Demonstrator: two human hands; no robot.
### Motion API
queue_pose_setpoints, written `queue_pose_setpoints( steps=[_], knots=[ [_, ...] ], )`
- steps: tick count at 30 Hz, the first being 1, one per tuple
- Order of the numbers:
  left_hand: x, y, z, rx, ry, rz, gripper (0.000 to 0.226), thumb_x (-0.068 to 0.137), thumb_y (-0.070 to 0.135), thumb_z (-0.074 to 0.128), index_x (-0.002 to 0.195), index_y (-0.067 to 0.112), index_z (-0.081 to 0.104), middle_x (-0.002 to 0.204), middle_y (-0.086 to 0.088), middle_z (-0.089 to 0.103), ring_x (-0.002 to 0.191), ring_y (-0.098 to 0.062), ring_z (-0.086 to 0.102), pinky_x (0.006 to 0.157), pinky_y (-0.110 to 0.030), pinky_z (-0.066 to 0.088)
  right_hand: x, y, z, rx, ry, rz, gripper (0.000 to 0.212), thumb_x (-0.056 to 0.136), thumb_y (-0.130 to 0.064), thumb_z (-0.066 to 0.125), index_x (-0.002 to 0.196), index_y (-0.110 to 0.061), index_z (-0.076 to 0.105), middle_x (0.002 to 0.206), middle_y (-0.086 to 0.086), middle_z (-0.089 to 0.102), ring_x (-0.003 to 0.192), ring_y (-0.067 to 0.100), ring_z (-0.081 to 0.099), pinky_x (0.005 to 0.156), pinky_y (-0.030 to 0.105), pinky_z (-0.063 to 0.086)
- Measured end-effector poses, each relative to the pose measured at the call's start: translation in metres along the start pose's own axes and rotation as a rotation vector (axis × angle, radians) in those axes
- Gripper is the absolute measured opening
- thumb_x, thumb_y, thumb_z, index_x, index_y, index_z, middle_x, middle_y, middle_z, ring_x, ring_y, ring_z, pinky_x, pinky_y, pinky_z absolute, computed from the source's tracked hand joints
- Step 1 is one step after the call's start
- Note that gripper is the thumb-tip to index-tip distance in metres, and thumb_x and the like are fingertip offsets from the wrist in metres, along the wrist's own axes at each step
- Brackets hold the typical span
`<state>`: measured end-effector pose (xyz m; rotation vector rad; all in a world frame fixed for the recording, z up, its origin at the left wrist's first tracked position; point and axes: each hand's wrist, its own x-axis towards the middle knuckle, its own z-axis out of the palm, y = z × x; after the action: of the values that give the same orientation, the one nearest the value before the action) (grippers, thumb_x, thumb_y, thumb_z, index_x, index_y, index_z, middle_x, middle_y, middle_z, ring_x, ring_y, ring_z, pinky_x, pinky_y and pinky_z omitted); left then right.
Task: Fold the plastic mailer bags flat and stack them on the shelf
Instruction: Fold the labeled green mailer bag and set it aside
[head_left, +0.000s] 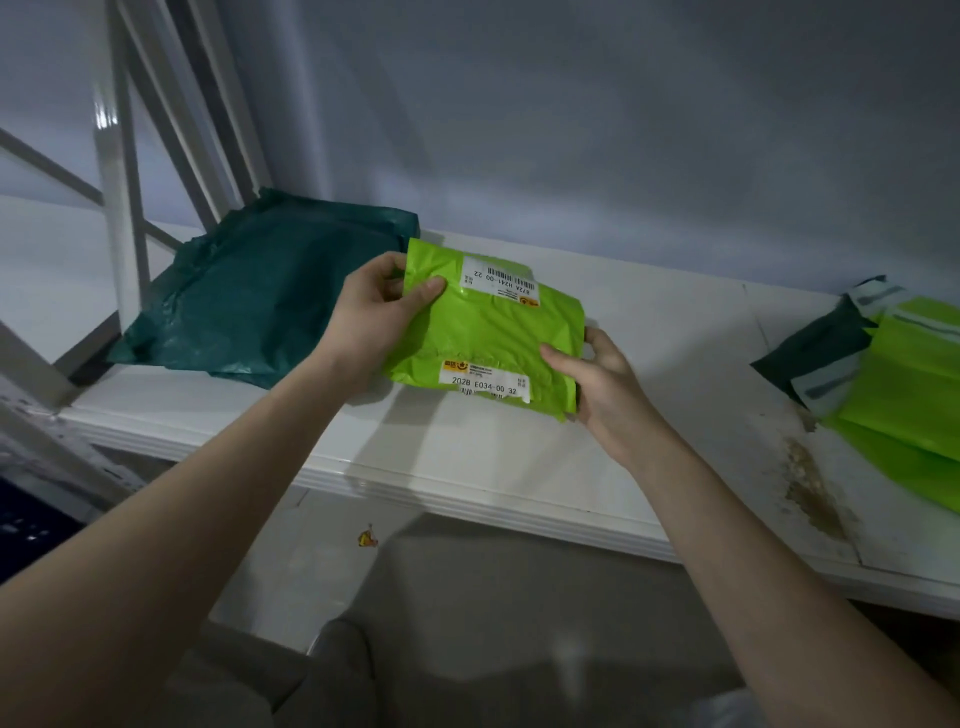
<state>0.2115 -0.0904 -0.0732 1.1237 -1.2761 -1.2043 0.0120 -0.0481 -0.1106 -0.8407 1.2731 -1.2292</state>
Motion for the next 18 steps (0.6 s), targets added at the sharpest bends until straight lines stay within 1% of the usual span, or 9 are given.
queue_pose_setpoints(
  steps=[1, 3, 5, 8, 10, 12, 13, 14, 18],
  knots=[
    [0.002, -0.001, -0.002, 0.089, 0.046, 0.005, 0.024, 0.086, 0.019, 0.066, 0.108, 0.013, 0.056, 0.077, 0.004, 0.069, 0.067, -0.006, 0.067, 0.058, -0.020, 0.053, 0.000, 0.000, 0.001, -0.006, 0.011, 0.005, 0.035, 0.085, -0.010, 0.064, 0.117, -0.017, 0.050, 0.092, 0.000, 0.068, 0.069, 0.015, 0.066, 0.047, 0.021, 0.048],
    [0.005, -0.003, -0.007, 0.305, 0.144, 0.050, 0.041, 0.083, 0.030, 0.068, 0.119, 0.020, 0.052, 0.094, 0.001, 0.065, 0.083, -0.012, 0.062, 0.069, -0.023, 0.050, 0.001, 0.001, 0.003, -0.029, 0.040, 0.020, 0.035, 0.085, -0.010, 0.065, 0.116, -0.019, 0.051, 0.089, -0.003, 0.067, 0.070, 0.013, 0.066, 0.054, 0.025, 0.054],
    [0.006, -0.005, -0.010, 0.518, 0.177, 0.147, 0.044, 0.086, 0.030, 0.064, 0.126, 0.019, 0.047, 0.106, 0.002, 0.060, 0.093, -0.012, 0.056, 0.079, -0.017, 0.039, 0.002, 0.004, 0.005, -0.057, 0.065, 0.041, 0.035, 0.084, -0.008, 0.066, 0.114, -0.020, 0.051, 0.088, -0.004, 0.065, 0.067, 0.011, 0.065, 0.055, 0.026, 0.055],
    [0.008, -0.012, -0.014, 0.719, 0.103, 0.266, 0.041, 0.089, 0.017, 0.055, 0.129, 0.011, 0.045, 0.124, -0.008, 0.049, 0.111, -0.018, 0.050, 0.083, -0.009, 0.028, 0.002, 0.010, 0.008, -0.090, 0.094, 0.077, 0.033, 0.084, -0.004, 0.065, 0.109, -0.019, 0.049, 0.086, -0.004, 0.062, 0.067, 0.011, 0.062, 0.047, 0.023, 0.052],
    [0.007, -0.015, -0.016, 0.821, 0.061, 0.312, 0.039, 0.089, 0.011, 0.051, 0.128, 0.008, 0.048, 0.126, -0.012, 0.045, 0.114, -0.023, 0.047, 0.088, -0.013, 0.030, 0.001, 0.015, 0.009, -0.129, 0.110, 0.079, 0.033, 0.084, -0.003, 0.065, 0.107, -0.018, 0.048, 0.086, -0.004, 0.061, 0.069, 0.011, 0.061, 0.046, 0.022, 0.050],
    [0.005, -0.018, -0.016, 0.941, 0.000, 0.354, 0.036, 0.089, 0.009, 0.050, 0.125, 0.007, 0.052, 0.126, -0.014, 0.047, 0.114, -0.029, 0.047, 0.096, -0.029, 0.037, 0.002, 0.019, 0.010, -0.179, 0.135, 0.060, 0.034, 0.083, -0.005, 0.067, 0.108, -0.018, 0.048, 0.091, -0.001, 0.062, 0.072, 0.014, 0.062, 0.053, 0.026, 0.051],
    [0.004, -0.019, -0.014, 1.019, -0.040, 0.358, 0.036, 0.090, 0.011, 0.049, 0.125, 0.008, 0.053, 0.127, -0.013, 0.048, 0.114, -0.031, 0.046, 0.096, -0.035, 0.038, 0.003, 0.021, 0.012, -0.198, 0.141, 0.051, 0.035, 0.083, -0.006, 0.068, 0.109, -0.018, 0.049, 0.095, 0.001, 0.063, 0.074, 0.017, 0.063, 0.057, 0.029, 0.053],
    [0.001, -0.020, -0.011, 1.103, -0.089, 0.350, 0.037, 0.091, 0.014, 0.049, 0.127, 0.011, 0.052, 0.129, -0.011, 0.048, 0.116, -0.031, 0.045, 0.097, -0.039, 0.038, 0.004, 0.022, 0.013, -0.209, 0.149, 0.049, 0.035, 0.082, -0.008, 0.070, 0.109, -0.018, 0.049, 0.099, 0.004, 0.064, 0.079, 0.020, 0.064, 0.063, 0.033, 0.055],
    [-0.007, -0.026, -0.001, 1.321, -0.296, 0.255, 0.047, 0.095, 0.032, 0.043, 0.140, 0.019, 0.038, 0.143, -0.002, 0.038, 0.131, -0.024, 0.035, 0.107, -0.037, 0.026, 0.010, 0.029, 0.021, -0.246, 0.179, 0.030, 0.036, 0.080, -0.015, 0.073, 0.107, -0.020, 0.051, 0.107, 0.007, 0.066, 0.091, 0.027, 0.067, 0.079, 0.047, 0.056]
  ],
)
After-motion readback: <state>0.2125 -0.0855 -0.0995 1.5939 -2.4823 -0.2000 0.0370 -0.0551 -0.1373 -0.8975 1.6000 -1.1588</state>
